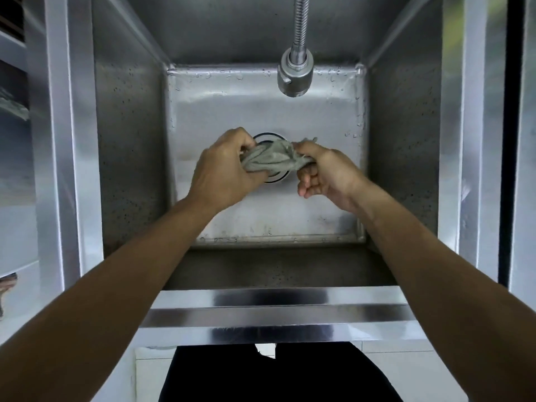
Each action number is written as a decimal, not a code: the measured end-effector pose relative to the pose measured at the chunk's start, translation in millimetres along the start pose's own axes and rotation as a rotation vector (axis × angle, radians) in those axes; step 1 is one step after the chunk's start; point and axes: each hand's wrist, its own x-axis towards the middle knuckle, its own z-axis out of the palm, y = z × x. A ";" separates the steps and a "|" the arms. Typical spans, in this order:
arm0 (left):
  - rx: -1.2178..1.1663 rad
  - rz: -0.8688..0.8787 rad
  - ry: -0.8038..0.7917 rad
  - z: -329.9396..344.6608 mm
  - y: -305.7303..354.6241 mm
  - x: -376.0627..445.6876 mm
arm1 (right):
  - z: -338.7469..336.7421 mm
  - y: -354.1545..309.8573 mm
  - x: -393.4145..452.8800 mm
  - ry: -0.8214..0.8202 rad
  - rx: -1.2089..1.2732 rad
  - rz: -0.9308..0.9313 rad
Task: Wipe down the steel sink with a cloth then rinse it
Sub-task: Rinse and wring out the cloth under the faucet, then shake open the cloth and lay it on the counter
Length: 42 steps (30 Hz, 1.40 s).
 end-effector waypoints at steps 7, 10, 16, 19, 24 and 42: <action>-0.411 -0.131 -0.381 -2.9 24.7 -3.8 | 0.2 10.0 -11.2 -0.010 0.244 -0.155; -0.564 -0.250 -0.310 1.9 21.6 -1.1 | 0.7 11.9 -12.9 -0.106 0.337 -0.167; -1.107 -0.617 -0.195 12.7 38.8 -9.9 | 9.5 5.2 -13.6 -0.025 0.297 -0.216; -1.168 -0.705 -0.207 13.0 43.5 -10.6 | 11.6 4.3 -13.4 -0.077 0.386 -0.213; -1.117 -0.637 -0.270 2.2 36.6 -9.3 | 1.7 9.3 -18.1 -0.086 0.410 -0.218; -1.157 -0.689 0.269 -20.8 9.1 7.6 | -18.9 18.9 -27.6 0.131 0.049 -0.283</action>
